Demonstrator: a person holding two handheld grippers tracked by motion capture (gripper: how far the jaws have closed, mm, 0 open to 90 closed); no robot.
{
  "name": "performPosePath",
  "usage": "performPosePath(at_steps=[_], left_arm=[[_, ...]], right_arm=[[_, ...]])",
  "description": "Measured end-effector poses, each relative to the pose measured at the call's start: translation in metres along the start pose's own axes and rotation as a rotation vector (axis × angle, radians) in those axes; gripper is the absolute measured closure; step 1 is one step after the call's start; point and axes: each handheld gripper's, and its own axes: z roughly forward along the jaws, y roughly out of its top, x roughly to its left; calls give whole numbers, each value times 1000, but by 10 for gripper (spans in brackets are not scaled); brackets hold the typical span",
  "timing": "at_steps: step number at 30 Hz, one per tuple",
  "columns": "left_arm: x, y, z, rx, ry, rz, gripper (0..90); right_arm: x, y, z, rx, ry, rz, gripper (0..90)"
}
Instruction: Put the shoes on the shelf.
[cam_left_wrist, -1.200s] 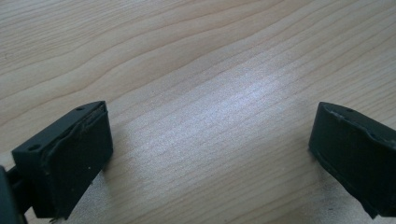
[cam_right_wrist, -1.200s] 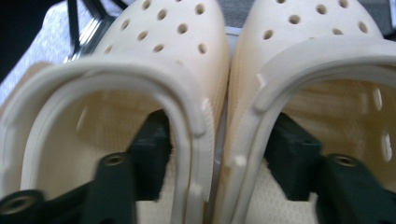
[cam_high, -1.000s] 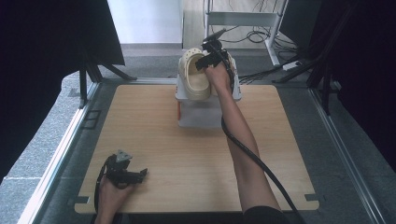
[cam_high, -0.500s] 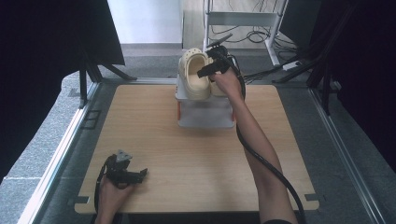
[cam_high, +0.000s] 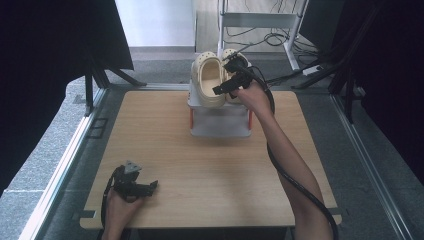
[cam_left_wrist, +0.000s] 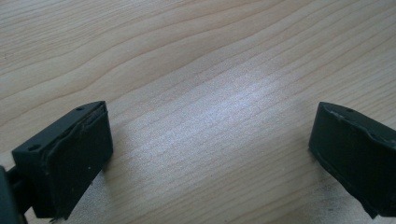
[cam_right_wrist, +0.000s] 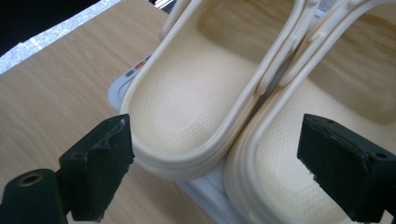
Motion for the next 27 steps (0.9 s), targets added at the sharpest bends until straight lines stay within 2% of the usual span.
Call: performPosePath(at_steps=[11, 18, 27], left_arm=[[0, 0, 0, 2, -2, 0, 0], [0, 0, 0, -1, 2, 3, 0], [0, 0, 0, -2, 2, 2, 0]], right_arm=[[12, -30, -22, -30, 62, -59, 50], [14, -54, -40, -58, 74, -87, 31], [14, -89, -61, -67, 88, -116, 7]])
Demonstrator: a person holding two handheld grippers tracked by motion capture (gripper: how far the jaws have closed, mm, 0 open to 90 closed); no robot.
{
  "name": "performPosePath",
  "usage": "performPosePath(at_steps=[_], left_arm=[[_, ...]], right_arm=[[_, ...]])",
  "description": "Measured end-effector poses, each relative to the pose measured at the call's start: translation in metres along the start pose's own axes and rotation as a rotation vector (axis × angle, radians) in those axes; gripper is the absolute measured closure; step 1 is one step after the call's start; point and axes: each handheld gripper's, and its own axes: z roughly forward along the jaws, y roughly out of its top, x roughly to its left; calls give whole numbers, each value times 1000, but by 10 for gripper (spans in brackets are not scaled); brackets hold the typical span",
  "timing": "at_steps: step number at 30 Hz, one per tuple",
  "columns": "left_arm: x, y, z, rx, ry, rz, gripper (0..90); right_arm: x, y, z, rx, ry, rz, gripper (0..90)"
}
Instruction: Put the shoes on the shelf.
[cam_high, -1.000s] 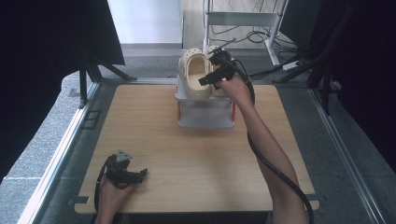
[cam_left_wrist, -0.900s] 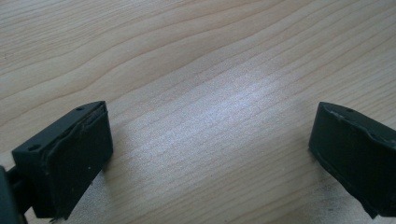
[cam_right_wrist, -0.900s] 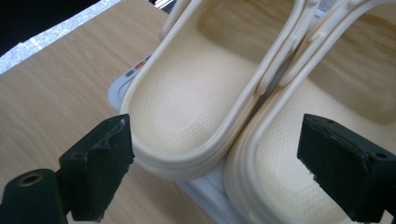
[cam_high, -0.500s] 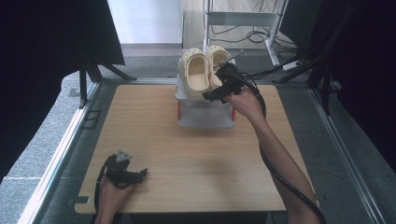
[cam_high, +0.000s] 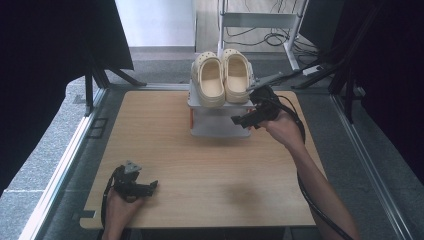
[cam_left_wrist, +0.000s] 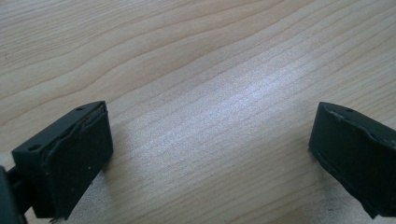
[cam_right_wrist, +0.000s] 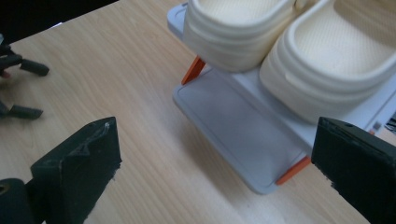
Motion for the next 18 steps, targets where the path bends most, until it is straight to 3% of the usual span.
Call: performPosePath(at_steps=[6, 11, 18], left_arm=[[0, 0, 0, 0, 0, 0, 0], [0, 0, 0, 0, 1, -2, 0], [0, 0, 0, -1, 2, -3, 0]], right_arm=[[-2, -33, -9, 4, 0, -5, 7], [-6, -60, -12, 4, -10, 19, 8], [-1, -100, -12, 2, -25, 19, 11]])
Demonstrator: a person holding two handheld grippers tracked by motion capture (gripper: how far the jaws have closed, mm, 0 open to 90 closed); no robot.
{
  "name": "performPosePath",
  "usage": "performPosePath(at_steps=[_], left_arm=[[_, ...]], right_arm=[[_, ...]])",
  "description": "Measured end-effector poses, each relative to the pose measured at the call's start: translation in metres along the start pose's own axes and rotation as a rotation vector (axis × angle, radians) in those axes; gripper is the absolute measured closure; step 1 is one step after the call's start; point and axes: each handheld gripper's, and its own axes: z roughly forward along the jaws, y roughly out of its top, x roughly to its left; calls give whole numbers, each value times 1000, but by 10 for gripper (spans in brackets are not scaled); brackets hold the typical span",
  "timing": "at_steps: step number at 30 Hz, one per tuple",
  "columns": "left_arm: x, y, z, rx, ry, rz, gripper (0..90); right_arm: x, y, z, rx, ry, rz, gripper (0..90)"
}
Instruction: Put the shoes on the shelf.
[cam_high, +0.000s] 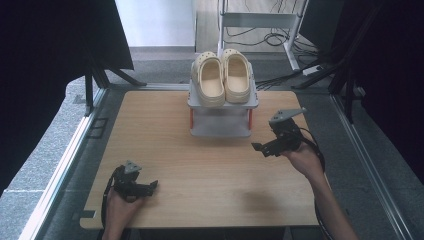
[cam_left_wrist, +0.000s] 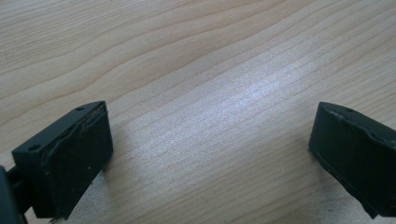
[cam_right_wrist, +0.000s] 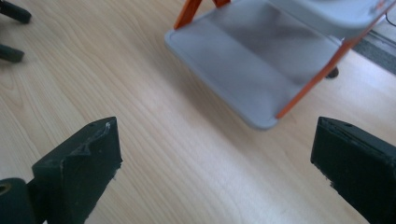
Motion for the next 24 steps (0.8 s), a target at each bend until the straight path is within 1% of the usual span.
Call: performPosePath(at_steps=[2, 3, 5, 8, 10, 12, 14, 18, 21, 23, 24], left_arm=[[0, 0, 0, 0, 1, 1, 0], [0, 0, 0, 0, 1, 1, 0], [0, 0, 0, 0, 1, 0, 0], [-1, 0, 0, -1, 2, -5, 0], [0, 0, 0, 1, 1, -2, 0], [0, 0, 0, 1, 1, -2, 0], [0, 0, 0, 1, 1, -3, 0], [0, 0, 0, 1, 1, -2, 0], [0, 0, 0, 1, 2, -3, 0], [0, 0, 0, 1, 2, -2, 0], [0, 0, 0, 1, 2, -2, 0]], right_arm=[[1, -10, 1, -1, -2, 6, 11], [2, -19, 3, -3, -2, 16, 12], [3, -28, 6, -4, -3, 24, 13], [5, -48, 13, 3, 5, 37, 13], [6, -62, 20, 4, 6, 52, 14], [6, -76, 28, 12, -3, 56, 14], [5, -90, 36, 19, 2, 74, 14], [5, -118, 53, 53, -2, 98, 15], [6, -137, 64, 62, 0, 120, 15], [7, -147, 69, 66, -3, 133, 15], [9, -152, 71, 49, -20, 126, 3]])
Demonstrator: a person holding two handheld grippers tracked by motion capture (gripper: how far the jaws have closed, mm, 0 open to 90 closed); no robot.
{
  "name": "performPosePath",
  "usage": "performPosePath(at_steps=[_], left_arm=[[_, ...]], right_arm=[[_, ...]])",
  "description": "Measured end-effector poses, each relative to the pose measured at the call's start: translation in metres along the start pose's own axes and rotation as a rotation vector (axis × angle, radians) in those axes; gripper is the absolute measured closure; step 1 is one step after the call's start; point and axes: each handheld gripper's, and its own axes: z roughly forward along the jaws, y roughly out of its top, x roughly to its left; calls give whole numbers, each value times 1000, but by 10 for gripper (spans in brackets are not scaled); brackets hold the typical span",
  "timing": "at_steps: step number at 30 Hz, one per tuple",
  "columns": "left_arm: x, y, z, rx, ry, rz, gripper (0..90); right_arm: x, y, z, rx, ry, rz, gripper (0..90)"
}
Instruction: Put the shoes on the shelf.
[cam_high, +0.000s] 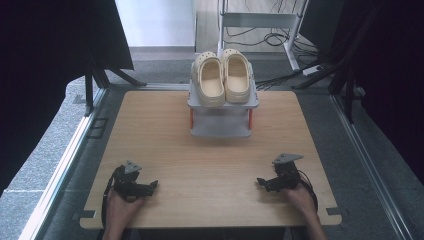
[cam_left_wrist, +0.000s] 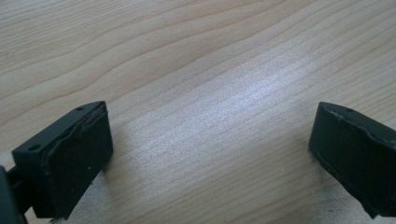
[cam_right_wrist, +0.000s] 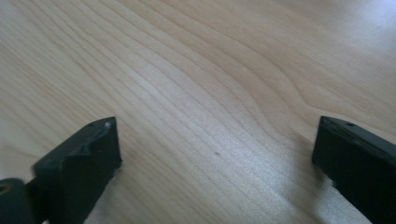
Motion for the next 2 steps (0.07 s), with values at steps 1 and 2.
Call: performPosePath(at_steps=[1, 2], left_arm=[[0, 0, 0, 0, 0, 0, 0], [0, 0, 0, 0, 0, 0, 0]], right_arm=[[1, -1, 0, -3, -6, -8, 9], [2, -2, -1, -5, -7, -8, 6]])
